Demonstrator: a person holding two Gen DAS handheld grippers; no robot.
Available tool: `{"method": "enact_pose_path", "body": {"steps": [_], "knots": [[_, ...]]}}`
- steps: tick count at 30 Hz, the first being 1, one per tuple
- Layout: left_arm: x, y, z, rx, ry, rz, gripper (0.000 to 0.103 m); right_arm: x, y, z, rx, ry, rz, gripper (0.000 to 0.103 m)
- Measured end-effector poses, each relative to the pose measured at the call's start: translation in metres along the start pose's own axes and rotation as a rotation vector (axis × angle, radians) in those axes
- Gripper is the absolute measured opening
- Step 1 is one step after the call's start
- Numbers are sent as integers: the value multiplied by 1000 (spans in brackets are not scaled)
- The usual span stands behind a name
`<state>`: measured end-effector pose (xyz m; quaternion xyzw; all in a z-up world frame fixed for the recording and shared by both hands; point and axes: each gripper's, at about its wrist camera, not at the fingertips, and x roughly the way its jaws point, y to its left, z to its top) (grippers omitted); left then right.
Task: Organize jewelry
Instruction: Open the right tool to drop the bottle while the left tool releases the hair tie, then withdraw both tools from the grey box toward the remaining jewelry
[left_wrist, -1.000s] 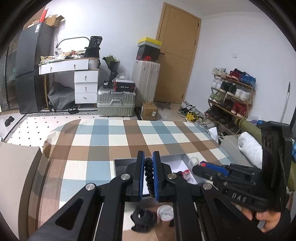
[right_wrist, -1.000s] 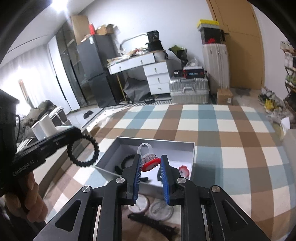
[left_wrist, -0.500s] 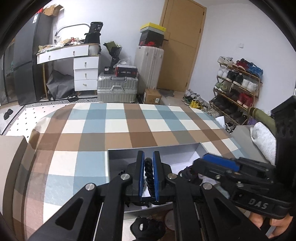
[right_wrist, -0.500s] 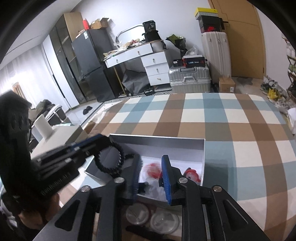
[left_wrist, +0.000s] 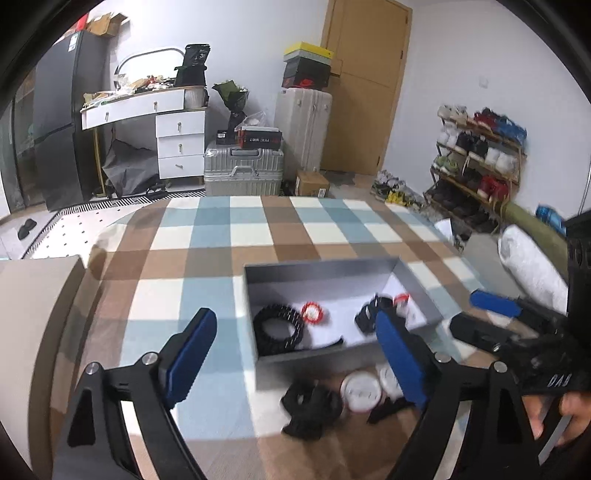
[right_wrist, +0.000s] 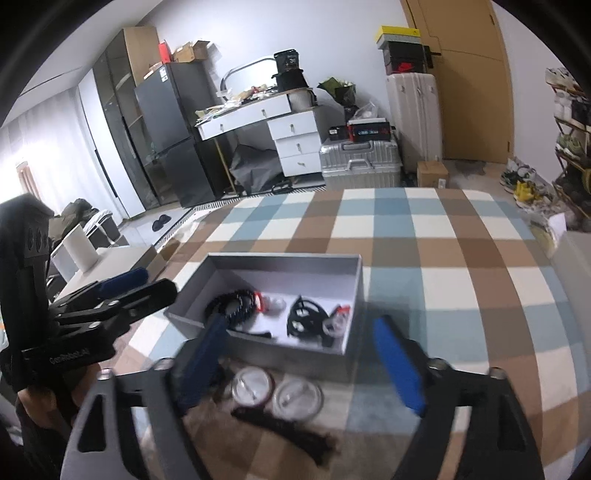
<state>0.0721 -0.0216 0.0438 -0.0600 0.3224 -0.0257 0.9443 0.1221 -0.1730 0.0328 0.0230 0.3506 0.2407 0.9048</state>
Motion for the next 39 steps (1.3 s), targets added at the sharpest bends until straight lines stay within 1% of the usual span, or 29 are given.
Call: {"method": "enact_pose_path", "body": {"steps": [1,2,3,6,12,15,18,19,21,24,26,31,39], "knots": [[-2,0,-3,7,6,12,92,-2,0,-2,0,2,-3,96],[-3,0,-6,12,11,22,98,-4,-1,-6,2,9,-10,98],[-5,1,-9,14,12,27,102,-5,-2,-9,3,20,-15,100],[-9,3,-16,13,21,34,102,-6,-2,-19,8,56,-21,103],[-13,9,-29,-2,68,54,102,-4,3,-35,4,97,-6,103],[-15,9,-35,0,82,65,102,0,4,-37,-6,125,-9,103],[-15,11,-42,-8,87,56,102,2,7,-39,-12,141,-6,103],[-12,10,-41,3,103,60,102,3,8,-40,-17,148,-6,103],[-12,11,-43,6,101,75,102,4,11,-43,-29,159,-1,103],[-9,12,-45,5,117,66,102,6,13,-47,-40,178,2,103],[-9,13,-47,6,119,80,102,8,14,-50,-40,191,-2,103],[-10,15,-52,-1,131,75,102,18,15,-57,-32,234,-11,103],[-12,24,-57,-17,145,89,102,33,25,-65,-42,283,-31,103]]}}
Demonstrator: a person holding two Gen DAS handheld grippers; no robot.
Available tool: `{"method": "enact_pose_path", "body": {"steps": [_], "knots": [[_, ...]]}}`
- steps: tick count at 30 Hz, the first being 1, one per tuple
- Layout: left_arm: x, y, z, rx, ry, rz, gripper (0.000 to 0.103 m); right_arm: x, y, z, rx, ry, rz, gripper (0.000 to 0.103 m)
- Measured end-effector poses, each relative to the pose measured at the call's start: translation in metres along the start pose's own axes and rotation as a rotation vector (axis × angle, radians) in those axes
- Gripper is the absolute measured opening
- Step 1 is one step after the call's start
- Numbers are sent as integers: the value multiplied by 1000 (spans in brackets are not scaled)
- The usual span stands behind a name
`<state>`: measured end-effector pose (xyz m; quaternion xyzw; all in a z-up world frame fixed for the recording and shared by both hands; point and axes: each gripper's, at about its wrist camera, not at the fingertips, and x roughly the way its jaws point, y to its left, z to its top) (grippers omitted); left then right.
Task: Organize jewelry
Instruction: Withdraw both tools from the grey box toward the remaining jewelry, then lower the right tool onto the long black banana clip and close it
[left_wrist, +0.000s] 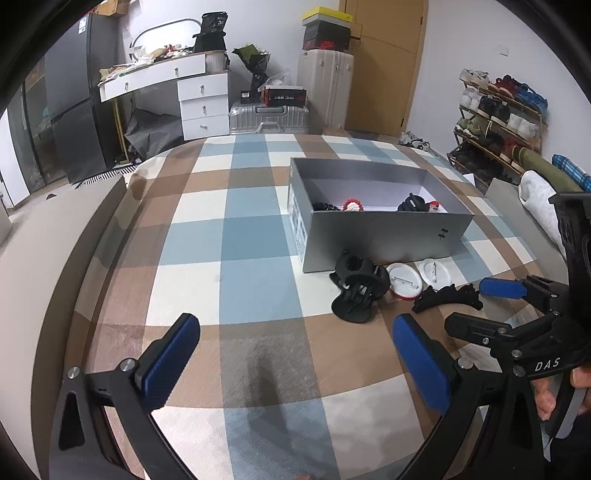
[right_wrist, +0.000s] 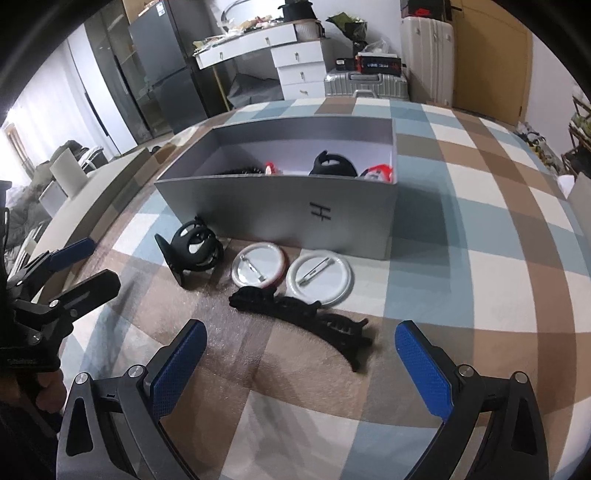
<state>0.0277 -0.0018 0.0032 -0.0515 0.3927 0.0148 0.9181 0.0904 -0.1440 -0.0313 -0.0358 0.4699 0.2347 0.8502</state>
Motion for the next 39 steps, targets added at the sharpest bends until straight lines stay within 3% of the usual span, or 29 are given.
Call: {"method": "enact_pose_path", "body": {"steps": [4,15,20,27,31,39], "knots": [[1,4,-4,-13,12,7,102,7,6,-1,7,15,-8,103],[-2,12,-4,-50,18,-9,101,24,29,3,-36,38,-186,103],[0,13,-4,-59,24,-13,101,28,32,7,-10,38,-211,103],[0,15,-3,-67,26,-16,101,31,30,11,-3,34,-218,102],[1,16,-3,-71,32,-20,101,27,31,10,-5,18,-218,95],[3,13,-4,-65,39,-33,102,0,22,2,-26,-49,-119,95]]}}
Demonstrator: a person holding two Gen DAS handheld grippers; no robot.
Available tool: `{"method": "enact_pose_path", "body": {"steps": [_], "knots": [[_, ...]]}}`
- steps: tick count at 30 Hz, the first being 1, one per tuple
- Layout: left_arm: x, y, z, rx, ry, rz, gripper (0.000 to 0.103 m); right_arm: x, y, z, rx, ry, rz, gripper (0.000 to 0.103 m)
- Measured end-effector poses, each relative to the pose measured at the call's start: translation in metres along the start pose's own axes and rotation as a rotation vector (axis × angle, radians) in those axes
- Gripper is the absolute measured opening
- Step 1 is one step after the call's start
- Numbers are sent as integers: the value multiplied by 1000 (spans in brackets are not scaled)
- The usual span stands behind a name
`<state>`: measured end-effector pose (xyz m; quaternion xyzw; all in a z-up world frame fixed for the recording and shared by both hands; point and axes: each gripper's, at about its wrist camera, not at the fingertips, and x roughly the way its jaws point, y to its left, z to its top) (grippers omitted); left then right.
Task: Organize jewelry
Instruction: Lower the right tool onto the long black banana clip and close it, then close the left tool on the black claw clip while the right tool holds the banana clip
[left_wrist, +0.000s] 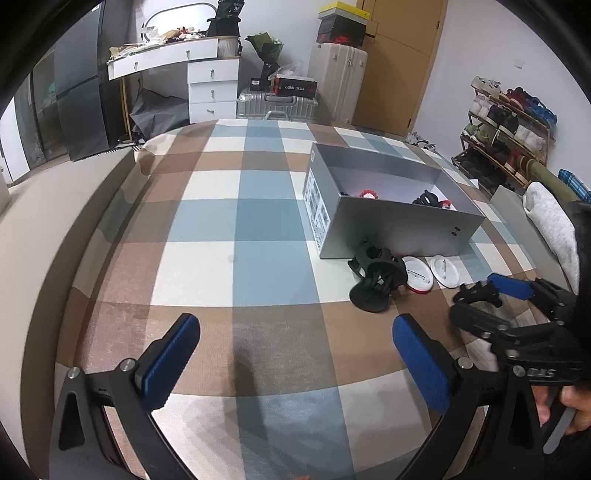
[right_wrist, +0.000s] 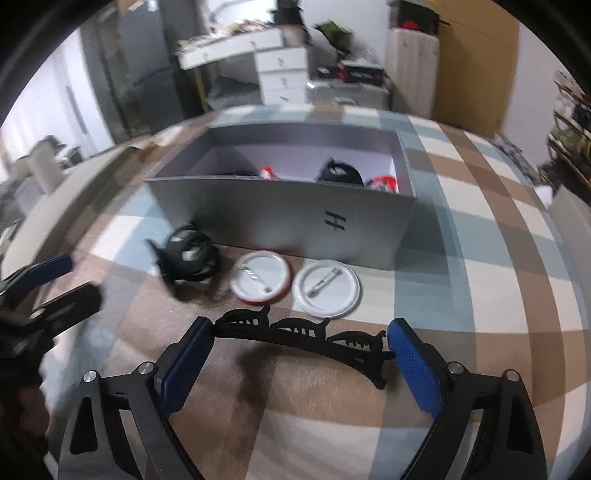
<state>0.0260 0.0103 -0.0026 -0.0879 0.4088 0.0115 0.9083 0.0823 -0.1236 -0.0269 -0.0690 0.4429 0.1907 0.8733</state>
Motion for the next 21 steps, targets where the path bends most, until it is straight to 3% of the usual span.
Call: {"method": "enact_pose_path", "body": {"steps": [7,13,21], "knots": [[6,-10,-2,21,20,-5,102,-27,-7,-3,-37,-77,69,95],[17,-25,3,45,39,0,101,-37,-25,-4,24,-89,146,95],[39,-35,15,59,74,14,101,-43,-44,-3,68,-99,152,95]]}}
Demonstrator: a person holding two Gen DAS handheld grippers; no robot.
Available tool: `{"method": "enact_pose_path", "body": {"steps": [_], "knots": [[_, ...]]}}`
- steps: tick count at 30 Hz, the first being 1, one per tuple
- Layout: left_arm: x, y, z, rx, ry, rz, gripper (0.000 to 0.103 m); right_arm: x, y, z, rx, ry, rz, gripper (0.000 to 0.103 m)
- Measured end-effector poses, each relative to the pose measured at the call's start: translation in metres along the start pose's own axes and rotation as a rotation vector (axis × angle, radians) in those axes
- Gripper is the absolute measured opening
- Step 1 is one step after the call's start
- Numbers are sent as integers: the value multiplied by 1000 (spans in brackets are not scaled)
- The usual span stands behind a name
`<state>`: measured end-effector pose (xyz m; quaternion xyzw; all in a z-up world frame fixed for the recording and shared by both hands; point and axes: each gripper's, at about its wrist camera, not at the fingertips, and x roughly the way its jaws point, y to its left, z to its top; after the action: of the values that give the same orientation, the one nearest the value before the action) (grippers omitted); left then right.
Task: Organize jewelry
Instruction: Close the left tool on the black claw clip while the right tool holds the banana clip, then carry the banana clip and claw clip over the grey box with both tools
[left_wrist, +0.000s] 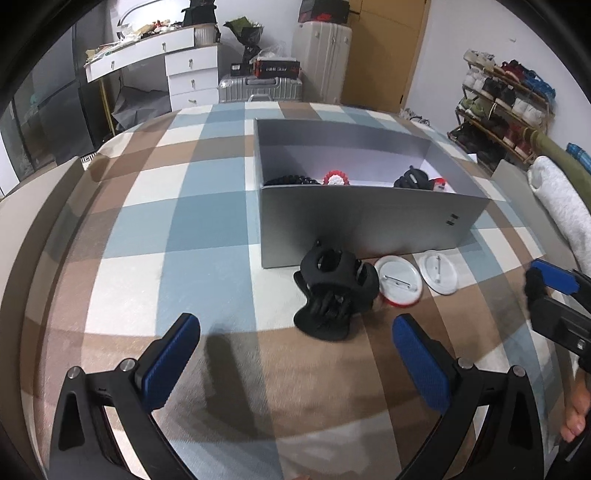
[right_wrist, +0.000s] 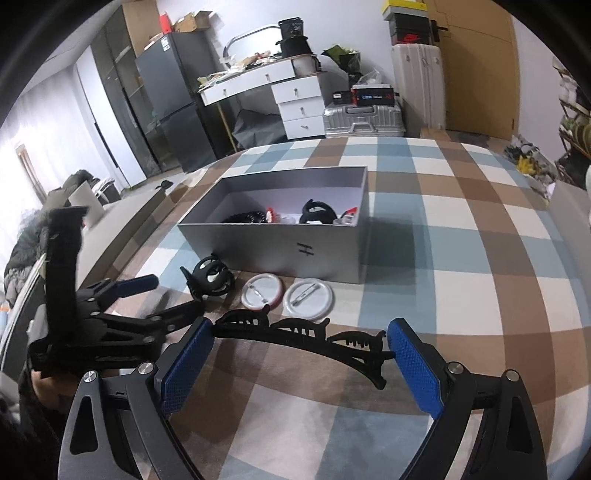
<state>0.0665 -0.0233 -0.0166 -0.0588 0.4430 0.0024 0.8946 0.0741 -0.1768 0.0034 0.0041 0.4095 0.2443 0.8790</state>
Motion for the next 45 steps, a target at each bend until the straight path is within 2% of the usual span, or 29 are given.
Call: {"method": "enact_pose_path", "body": {"steps": [4,8,15,23,25,27,28,30,45], "knots": [[5,-1,1,-3,10,19,101,-3,-7,1,19,-11,-3,96],[3,-2,0,-16,7,-6,101,-4,-15,2,41,-15,-4,96],[4,-16,-1,60,21,9,80,-3,-16,1,42,-12,-1,96],[4,-20,4,96,18,9,78,-4,-14,1,40,-14,0,96],[4,-22,6,104,16,8,73,-4,-14,1,38,-14,0,96],[6,-21,7,102,20,11,61,-4,-14,1,37,-16,-2,96],[6,-21,8,98,23,10,58,-4,-14,1,37,-17,-2,96],[6,-18,8,85,26,0,44,-4,-14,2,40,-18,-1,96],[-23,-18,8,108,-82,-19,44,-9,-7,2,24,-30,0,96]]}}
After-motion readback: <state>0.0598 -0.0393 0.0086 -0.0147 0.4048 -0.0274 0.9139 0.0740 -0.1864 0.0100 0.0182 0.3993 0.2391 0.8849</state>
